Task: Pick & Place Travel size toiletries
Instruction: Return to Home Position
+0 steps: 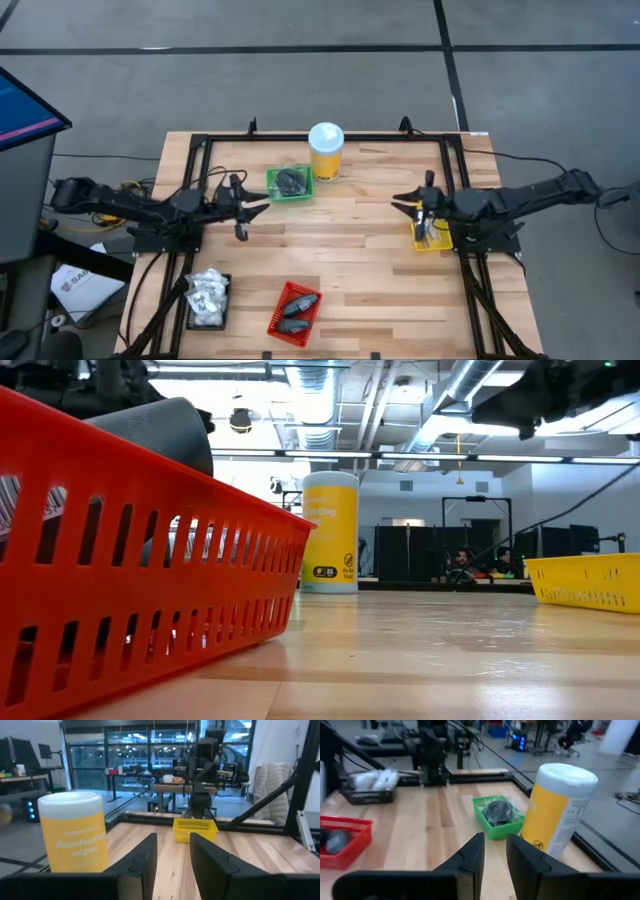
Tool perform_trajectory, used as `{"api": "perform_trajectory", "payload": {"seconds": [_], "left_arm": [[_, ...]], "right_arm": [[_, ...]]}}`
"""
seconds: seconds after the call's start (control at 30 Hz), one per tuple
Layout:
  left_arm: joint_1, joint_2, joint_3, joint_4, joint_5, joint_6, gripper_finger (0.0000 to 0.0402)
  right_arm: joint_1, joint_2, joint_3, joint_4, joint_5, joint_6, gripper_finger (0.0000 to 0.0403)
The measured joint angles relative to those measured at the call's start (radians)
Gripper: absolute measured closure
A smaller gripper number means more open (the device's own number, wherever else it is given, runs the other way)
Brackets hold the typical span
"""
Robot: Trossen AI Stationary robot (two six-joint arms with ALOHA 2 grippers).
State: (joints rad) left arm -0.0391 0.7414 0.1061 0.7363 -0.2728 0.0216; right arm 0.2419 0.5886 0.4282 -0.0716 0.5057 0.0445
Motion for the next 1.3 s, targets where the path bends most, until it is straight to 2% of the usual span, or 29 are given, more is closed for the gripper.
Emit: {"api": "perform_trajectory", "payload": {"seconds": [0.3, 0.4, 0.6, 0.83, 1.1, 1.3], "left_arm": [[0.000, -0.191, -0.067, -0.135, 0.028, 0.017, 0.0296], [0.001, -0.247, -0.072, -0.226, -0.007, 0.019, 0.0295], [-0.021, -0.360, -0.072, -0.423, 0.007, -0.035, 0.0295], [-0.029, -0.503, -0.072, -0.545, 0.007, -0.057, 0.0294], [-0.029, -0.743, -0.071, -0.713, 0.010, -0.037, 0.0294], [-0.027, -0.704, -0.057, -0.723, 0.009, -0.033, 0.0294]], "right_arm": [[0.000, -0.328, -0.148, -0.029, -0.008, -0.019, 0.0331], [0.000, -0.427, -0.187, -0.044, -0.008, -0.018, 0.0331], [0.009, -0.585, -0.216, -0.186, -0.007, 0.023, 0.0331], [0.005, -0.578, -0.224, -0.209, -0.001, 0.031, 0.0331], [0.006, -0.585, -0.224, -0.212, 0.000, 0.027, 0.0331], [0.005, -0.572, -0.225, -0.238, 0.000, 0.094, 0.0331]]}}
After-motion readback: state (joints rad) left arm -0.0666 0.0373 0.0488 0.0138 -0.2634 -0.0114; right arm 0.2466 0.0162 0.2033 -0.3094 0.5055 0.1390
